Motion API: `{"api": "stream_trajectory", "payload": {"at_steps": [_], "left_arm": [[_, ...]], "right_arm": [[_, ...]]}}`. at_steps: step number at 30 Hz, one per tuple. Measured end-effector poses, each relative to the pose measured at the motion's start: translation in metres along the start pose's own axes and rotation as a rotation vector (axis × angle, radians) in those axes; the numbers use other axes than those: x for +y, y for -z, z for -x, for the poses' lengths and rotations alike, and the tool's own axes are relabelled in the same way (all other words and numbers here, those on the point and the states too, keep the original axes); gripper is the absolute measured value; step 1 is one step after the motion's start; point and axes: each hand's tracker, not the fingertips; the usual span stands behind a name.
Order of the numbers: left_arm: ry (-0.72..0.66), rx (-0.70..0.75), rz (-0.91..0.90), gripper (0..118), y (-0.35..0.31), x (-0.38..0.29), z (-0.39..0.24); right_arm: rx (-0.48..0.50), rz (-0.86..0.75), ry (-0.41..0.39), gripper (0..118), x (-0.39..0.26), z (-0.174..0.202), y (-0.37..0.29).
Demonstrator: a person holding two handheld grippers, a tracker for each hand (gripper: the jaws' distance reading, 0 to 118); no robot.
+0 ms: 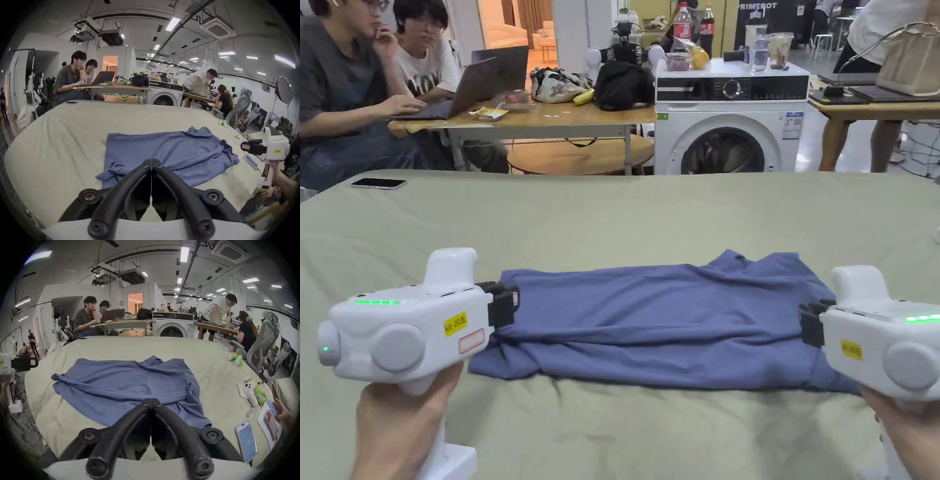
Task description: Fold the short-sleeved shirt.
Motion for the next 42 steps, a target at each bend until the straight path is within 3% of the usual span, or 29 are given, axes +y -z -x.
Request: {"api": "stream_trajectory", "payload": {"at_steps": [4, 7, 8, 10, 11, 18, 24, 25, 28, 29, 30, 31, 32, 38, 41, 42], "left_arm": [[0.001, 0.055, 0.023, 0, 0.0, 0.002, 0.012], [-0.083, 0.071, 0.066, 0, 0.008, -0.003, 0.033], [-0.131, 0.058, 0.104, 7, 0.012, -0.007, 0.039], [-0.172, 0.081, 0.146, 60, 0.028, -0.02, 0.054], [-0.168, 0.106, 0.16, 66, 0.036, -0.026, 0.059], [-0.154, 0.168, 0.333, 63, 0.098, -0.047, 0.072], [-0.149, 0.21, 0.344, 6, 0.119, -0.056, 0.08], [-0.15, 0.193, 0.357, 0, 0.123, -0.055, 0.081], [-0.127, 0.186, 0.417, 0, 0.137, -0.056, 0.077], [-0.115, 0.208, 0.434, 0, 0.139, -0.056, 0.072], [-0.084, 0.218, 0.435, 0, 0.14, -0.055, 0.068], [-0.059, 0.222, 0.449, 0, 0.142, -0.055, 0.066], [-0.042, 0.222, 0.458, 0, 0.141, -0.054, 0.066], [-0.014, 0.228, 0.445, 0, 0.142, -0.058, 0.064], [-0.017, 0.225, 0.437, 0, 0.136, -0.057, 0.058], [-0.021, 0.223, 0.439, 0, 0.136, -0.057, 0.058]], "right_arm": [[0.004, 0.012, 0.023, 0, -0.005, -0.007, -0.007], [0.023, 0.013, 0.088, 0, -0.007, -0.015, -0.012], [0.036, 0.013, 0.105, 0, -0.007, -0.018, -0.013], [0.051, 0.016, 0.118, 0, -0.008, -0.02, -0.015], [0.061, 0.015, 0.116, 0, -0.008, -0.019, -0.017], [0.089, 0.023, 0.119, 0, -0.01, -0.028, -0.023], [0.089, 0.073, 0.144, 0, -0.021, -0.052, -0.026], [0.073, 0.084, 0.136, 0, -0.022, -0.055, -0.025], [0.034, 0.112, 0.16, 0, -0.028, -0.068, -0.016], [0.031, 0.118, 0.183, 13, -0.031, -0.072, -0.013], [0.016, 0.12, 0.202, 49, -0.033, -0.076, -0.011], [-0.006, 0.129, 0.218, 69, -0.036, -0.08, -0.007], [-0.032, 0.149, 0.236, 72, -0.037, -0.083, -0.002], [-0.096, 0.237, 0.3, 71, -0.047, -0.106, 0.059], [-0.091, 0.352, 0.325, 44, -0.058, -0.105, 0.088], [-0.109, 0.343, 0.255, 22, -0.06, -0.098, 0.088]]}}
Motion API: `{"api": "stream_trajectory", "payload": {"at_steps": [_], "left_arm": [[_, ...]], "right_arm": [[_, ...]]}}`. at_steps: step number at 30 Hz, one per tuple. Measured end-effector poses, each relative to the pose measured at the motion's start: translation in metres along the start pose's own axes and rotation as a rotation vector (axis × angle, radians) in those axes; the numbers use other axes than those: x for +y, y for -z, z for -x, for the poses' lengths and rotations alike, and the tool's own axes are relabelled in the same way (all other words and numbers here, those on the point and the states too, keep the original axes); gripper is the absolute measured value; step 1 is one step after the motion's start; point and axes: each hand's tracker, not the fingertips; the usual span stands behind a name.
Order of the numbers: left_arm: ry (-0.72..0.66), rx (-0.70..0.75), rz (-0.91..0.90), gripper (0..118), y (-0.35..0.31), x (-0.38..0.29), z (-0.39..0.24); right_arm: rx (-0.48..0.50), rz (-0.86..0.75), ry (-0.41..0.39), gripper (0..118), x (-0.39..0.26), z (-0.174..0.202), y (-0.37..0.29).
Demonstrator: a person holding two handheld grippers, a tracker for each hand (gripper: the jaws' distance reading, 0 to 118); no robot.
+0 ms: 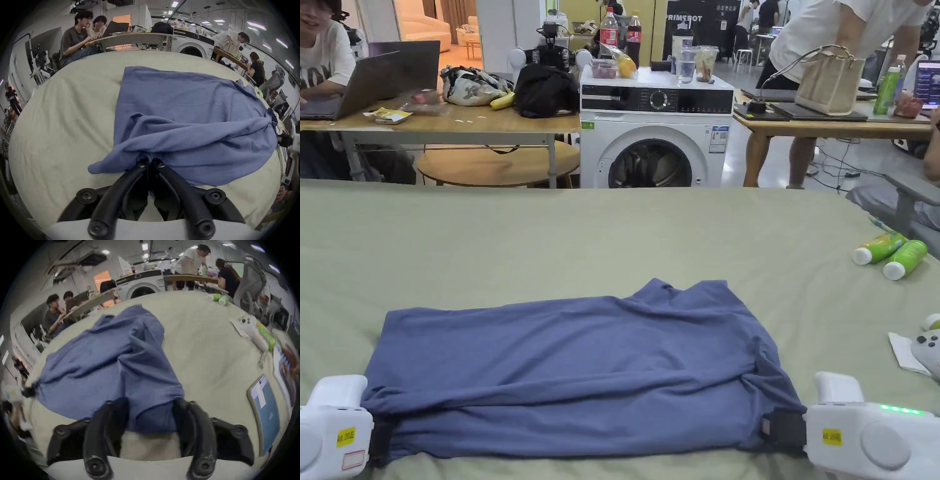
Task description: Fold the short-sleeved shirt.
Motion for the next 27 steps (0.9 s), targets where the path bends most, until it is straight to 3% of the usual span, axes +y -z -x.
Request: {"api": "stream_trajectory", "payload": {"at_steps": [1, 4, 5, 7, 10, 14, 20, 27], "left_arm": [[-0.003, -0.001, 0.001, 0, 0.0, 0.0, 0.0], [-0.001, 0.002, -0.007, 0, -0.002, -0.003, -0.004], [0.002, 0.006, -0.01, 0, -0.005, -0.003, -0.006], [-0.022, -0.001, -0.009, 0, -0.007, 0.002, 0.002], [-0.062, -0.013, -0.12, 0, -0.039, -0.001, 0.009], [0.037, -0.006, -0.198, 0, -0.082, -0.007, 0.007], [0.012, -0.074, -0.23, 0, -0.135, -0.047, 0.021], [0.001, -0.132, -0.163, 0, -0.159, -0.11, 0.036]], "right_arm": [[-0.058, -0.041, -0.067, 7, -0.004, 0.01, -0.006], [0.031, 0.006, -0.076, 7, 0.002, 0.021, -0.003], [-0.043, 0.009, -0.1, 7, 0.002, 0.026, -0.002], [-0.034, -0.005, -0.111, 7, 0.005, 0.027, -0.007], [-0.096, -0.076, -0.126, 7, 0.007, 0.03, -0.034], [-0.087, -0.124, -0.165, 7, 0.007, 0.032, -0.077], [-0.095, -0.175, -0.196, 7, -0.02, 0.025, -0.129], [-0.071, -0.076, -0.193, 7, -0.085, 0.007, -0.158]]}}
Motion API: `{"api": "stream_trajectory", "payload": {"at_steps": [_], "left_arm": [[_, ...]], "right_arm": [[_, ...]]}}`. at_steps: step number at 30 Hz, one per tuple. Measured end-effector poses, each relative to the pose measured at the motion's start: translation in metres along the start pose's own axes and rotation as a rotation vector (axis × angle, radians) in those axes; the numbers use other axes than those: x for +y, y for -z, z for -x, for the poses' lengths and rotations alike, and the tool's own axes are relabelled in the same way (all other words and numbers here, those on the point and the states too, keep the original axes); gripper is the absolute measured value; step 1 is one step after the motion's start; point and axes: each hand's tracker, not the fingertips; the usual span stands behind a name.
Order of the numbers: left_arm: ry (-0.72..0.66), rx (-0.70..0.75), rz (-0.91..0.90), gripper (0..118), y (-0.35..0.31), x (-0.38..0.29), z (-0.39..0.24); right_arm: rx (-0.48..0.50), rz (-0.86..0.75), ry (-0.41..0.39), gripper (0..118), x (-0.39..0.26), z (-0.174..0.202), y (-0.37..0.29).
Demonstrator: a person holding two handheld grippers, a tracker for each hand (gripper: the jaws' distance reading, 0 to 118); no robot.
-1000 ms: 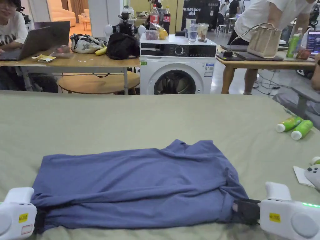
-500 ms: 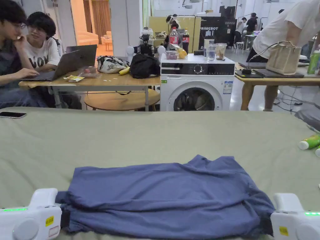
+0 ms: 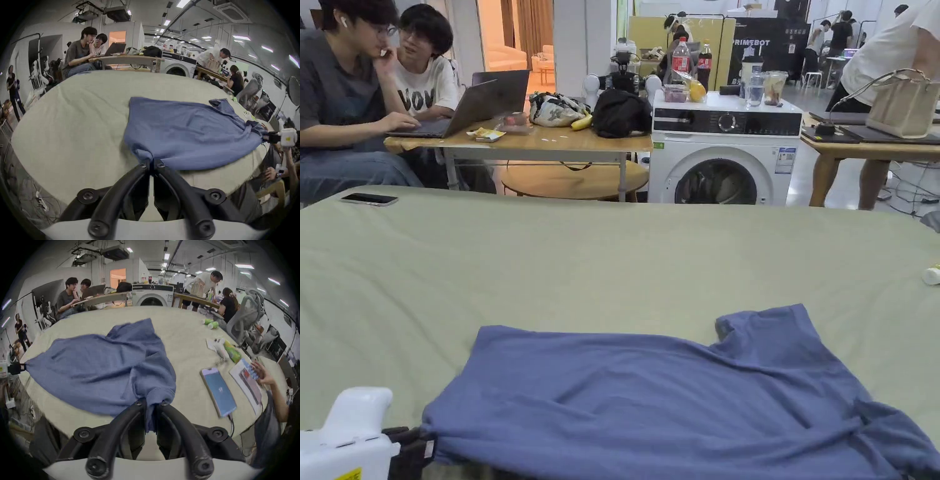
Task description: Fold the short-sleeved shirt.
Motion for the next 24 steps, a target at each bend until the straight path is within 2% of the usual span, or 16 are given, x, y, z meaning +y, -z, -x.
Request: {"api": "stream_trajectory", "payload": {"at_steps": [1, 2, 3, 4, 5, 6, 9, 12, 17, 18, 19, 20, 21, 22, 23, 24], "left_arm": [[0.001, -0.001, -0.004, 2, -0.001, -0.006, 0.001], [0.0, 0.007, 0.0, 17, -0.001, -0.01, 0.001], [-0.001, 0.002, 0.003, 49, -0.002, -0.014, 0.002], [-0.017, -0.023, 0.007, 67, -0.002, -0.017, 0.005], [-0.062, -0.067, 0.012, 73, -0.002, -0.02, 0.009], [-0.114, -0.091, 0.012, 73, -0.003, -0.022, 0.011], [-0.163, -0.125, -0.083, 73, -0.016, -0.016, 0.003], [-0.109, -0.076, -0.149, 73, -0.022, 0.003, -0.012], [-0.022, -0.082, -0.238, 72, -0.023, 0.043, -0.052], [-0.01, -0.084, -0.247, 67, -0.023, 0.05, -0.06], [0.002, -0.088, -0.264, 50, -0.018, 0.055, -0.06], [0.015, -0.104, -0.283, 26, -0.018, 0.06, -0.066], [0.026, -0.125, -0.298, 0, -0.018, 0.065, -0.072], [0.039, -0.162, -0.314, 0, -0.019, 0.068, -0.077], [0.048, -0.196, -0.333, 0, -0.02, 0.069, -0.08], [0.05, -0.209, -0.338, 0, -0.02, 0.072, -0.083]], "right_arm": [[0.003, 0.008, -0.008, 9, -0.007, 0.001, 0.002], [0.003, 0.014, -0.012, 17, -0.014, 0.003, 0.006], [0.006, 0.024, -0.015, 38, -0.019, 0.002, 0.011], [0.001, 0.029, -0.014, 51, -0.023, 0.001, 0.014], [0.023, 0.102, 0.017, 54, -0.021, -0.001, 0.019], [0.007, 0.014, 0.079, 54, -0.012, -0.003, 0.018], [0.037, -0.035, 0.089, 54, 0.005, -0.004, 0.008], [0.027, -0.116, 0.054, 54, 0.013, 0.006, -0.008], [0.137, -0.259, 0.074, 54, 0.038, 0.037, -0.025], [0.159, -0.267, 0.081, 54, 0.042, 0.042, -0.023], [0.175, -0.277, 0.081, 52, 0.047, 0.048, -0.023], [0.181, -0.285, 0.076, 47, 0.051, 0.054, -0.022], [0.181, -0.29, 0.065, 29, 0.054, 0.059, -0.021], [0.181, -0.302, 0.046, 13, 0.057, 0.066, -0.022], [0.182, -0.301, 0.028, 3, 0.06, 0.072, -0.022], [0.184, -0.308, 0.015, 1, 0.06, 0.076, -0.021]]}}
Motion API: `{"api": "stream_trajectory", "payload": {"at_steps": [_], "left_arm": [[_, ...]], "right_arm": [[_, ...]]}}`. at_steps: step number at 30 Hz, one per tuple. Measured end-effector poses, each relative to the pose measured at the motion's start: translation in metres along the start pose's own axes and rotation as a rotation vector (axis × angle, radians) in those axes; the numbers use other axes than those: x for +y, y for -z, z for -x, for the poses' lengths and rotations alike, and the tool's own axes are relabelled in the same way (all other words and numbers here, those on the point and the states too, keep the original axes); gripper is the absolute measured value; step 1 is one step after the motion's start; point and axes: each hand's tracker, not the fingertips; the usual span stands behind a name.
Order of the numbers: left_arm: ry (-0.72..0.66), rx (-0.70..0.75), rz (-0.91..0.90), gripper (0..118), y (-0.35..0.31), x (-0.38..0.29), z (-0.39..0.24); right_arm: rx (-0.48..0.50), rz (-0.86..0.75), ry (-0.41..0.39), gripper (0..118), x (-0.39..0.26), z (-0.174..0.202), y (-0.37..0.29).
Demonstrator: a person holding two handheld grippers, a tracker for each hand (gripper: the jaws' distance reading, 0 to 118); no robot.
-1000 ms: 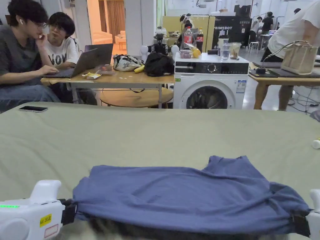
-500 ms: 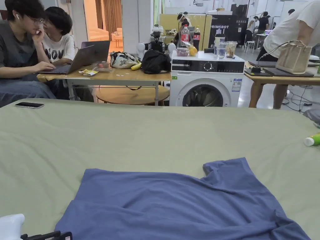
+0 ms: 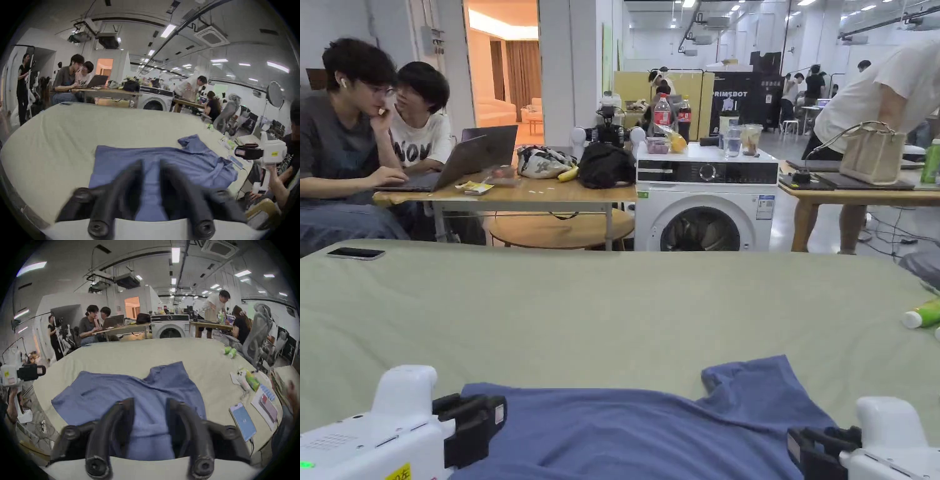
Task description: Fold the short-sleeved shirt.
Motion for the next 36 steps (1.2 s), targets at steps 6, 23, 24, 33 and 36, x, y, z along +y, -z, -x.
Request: {"api": "stream_trajectory", "payload": {"at_steps": [6, 23, 24, 33, 36], "left_arm": [[-0.02, 0.056, 0.021, 0, 0.01, 0.015, 0.019], [-0.174, 0.276, 0.475, 37, 0.25, 0.027, 0.17], [-0.169, 0.29, 0.494, 5, 0.26, 0.024, 0.174], [-0.089, 0.3, 0.593, 0, 0.287, 0.01, 0.174], [-0.101, 0.29, 0.652, 0, 0.292, 0.016, 0.174]], "right_arm": [[0.011, -0.017, -0.08, 0, 0.008, 0.012, 0.019], [0.081, 0.09, 0.027, 0, 0.019, -0.053, 0.067], [0.075, 0.104, 0.03, 0, 0.018, -0.057, 0.068], [0.011, 0.169, 0.032, 26, 0.054, -0.101, 0.113], [0.04, 0.274, 0.111, 69, 0.069, -0.122, 0.16]]}}
